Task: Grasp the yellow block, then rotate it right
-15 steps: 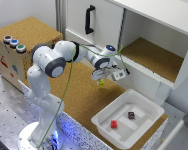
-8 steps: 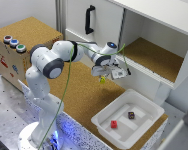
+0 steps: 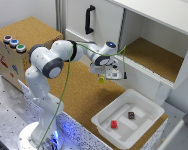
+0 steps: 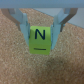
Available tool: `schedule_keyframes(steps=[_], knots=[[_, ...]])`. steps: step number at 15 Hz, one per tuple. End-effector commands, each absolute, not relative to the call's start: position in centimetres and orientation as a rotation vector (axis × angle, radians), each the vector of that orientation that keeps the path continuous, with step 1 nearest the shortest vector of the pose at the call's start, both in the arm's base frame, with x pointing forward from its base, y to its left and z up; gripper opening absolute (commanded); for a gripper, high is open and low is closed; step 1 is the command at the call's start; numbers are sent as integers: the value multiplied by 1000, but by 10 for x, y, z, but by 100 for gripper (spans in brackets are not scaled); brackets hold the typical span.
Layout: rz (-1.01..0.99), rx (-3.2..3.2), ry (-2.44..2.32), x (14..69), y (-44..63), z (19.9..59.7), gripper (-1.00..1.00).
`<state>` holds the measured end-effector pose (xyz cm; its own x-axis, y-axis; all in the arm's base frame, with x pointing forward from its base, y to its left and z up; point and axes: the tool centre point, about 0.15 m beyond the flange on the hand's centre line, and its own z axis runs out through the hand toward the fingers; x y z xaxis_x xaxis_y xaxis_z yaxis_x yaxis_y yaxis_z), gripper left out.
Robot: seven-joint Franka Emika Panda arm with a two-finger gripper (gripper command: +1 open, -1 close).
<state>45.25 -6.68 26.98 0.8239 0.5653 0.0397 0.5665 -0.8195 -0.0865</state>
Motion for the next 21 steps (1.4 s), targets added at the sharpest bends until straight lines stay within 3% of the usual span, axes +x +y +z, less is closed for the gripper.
schedule_keyframes(steps=[1, 6, 14, 15, 21], knots=[[-55, -3012, -551, 437, -71, 249, -100], [-220, -3175, -230, 435, -73, 251, -100], [-129, -3240, -223, 455, -63, 221, -100], [-126, -3245, -217, 451, -60, 223, 100], [-237, -3260, -17, 418, -62, 247, 100]])
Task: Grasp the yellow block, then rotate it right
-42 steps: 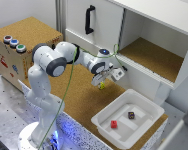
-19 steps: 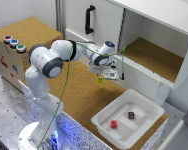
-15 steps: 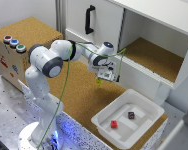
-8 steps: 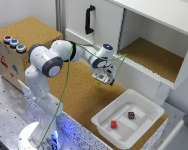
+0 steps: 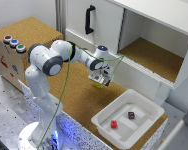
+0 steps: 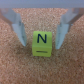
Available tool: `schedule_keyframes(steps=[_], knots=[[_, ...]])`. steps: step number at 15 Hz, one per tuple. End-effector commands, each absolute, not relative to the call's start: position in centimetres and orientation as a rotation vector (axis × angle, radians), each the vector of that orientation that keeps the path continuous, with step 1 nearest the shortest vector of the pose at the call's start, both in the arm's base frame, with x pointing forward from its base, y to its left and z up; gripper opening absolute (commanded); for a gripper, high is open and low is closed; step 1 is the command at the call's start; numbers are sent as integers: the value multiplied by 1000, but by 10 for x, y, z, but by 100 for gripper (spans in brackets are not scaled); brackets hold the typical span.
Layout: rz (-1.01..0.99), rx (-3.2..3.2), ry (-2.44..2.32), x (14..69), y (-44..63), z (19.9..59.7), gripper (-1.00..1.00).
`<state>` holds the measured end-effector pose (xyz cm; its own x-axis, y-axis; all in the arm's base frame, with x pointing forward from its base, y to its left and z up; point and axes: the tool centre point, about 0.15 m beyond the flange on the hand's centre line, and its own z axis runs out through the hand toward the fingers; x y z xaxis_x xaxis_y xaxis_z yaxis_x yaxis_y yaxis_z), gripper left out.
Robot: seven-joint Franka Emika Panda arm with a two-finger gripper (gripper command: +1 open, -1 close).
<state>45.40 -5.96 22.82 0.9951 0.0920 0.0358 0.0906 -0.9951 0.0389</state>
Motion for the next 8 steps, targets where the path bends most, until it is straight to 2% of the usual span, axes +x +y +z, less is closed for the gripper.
schedule_keyframes(steps=[1, 5, 8], knots=[[255, 3022, -5, 416, -63, 253, 100], [371, 3050, 101, 419, -59, 297, 100], [374, 3075, 216, 422, -87, 316, 100]])
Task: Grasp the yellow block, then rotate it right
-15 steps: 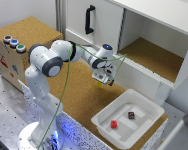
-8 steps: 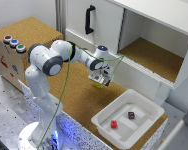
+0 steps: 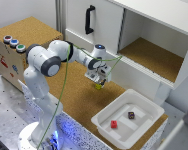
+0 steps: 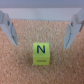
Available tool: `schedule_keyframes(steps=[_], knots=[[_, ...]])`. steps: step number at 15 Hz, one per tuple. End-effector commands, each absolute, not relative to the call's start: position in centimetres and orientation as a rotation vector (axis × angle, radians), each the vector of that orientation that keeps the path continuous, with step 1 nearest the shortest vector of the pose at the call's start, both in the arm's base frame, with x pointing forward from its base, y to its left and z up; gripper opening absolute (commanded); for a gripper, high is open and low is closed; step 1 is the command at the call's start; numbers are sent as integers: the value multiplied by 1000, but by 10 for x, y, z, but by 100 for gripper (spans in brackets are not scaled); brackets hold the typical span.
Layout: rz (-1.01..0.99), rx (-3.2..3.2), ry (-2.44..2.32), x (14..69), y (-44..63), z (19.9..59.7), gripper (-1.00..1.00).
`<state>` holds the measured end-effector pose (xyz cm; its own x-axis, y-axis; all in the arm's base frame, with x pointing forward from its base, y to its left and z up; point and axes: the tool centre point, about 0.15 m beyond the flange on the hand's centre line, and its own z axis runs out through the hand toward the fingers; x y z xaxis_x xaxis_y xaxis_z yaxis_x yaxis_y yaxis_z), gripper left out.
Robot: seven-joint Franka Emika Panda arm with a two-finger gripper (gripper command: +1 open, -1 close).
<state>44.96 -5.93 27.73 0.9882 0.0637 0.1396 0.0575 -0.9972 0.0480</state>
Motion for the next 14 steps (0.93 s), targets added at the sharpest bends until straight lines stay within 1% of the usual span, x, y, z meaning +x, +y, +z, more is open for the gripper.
schedule_keyframes(steps=[1, 3, 5, 6, 7, 8, 11, 14], knots=[[368, 3075, 246, 424, -97, 317, 100], [398, 3086, 298, 430, -109, 315, 100], [386, 3095, 425, 441, -117, 303, 100], [324, 3098, 481, 447, -120, 291, 100], [322, 3101, 493, 450, -124, 283, 100], [310, 3091, 496, 452, -126, 275, -100], [365, 3107, 466, 455, -132, 259, -100], [358, 3103, 500, 466, -131, 247, -100]])
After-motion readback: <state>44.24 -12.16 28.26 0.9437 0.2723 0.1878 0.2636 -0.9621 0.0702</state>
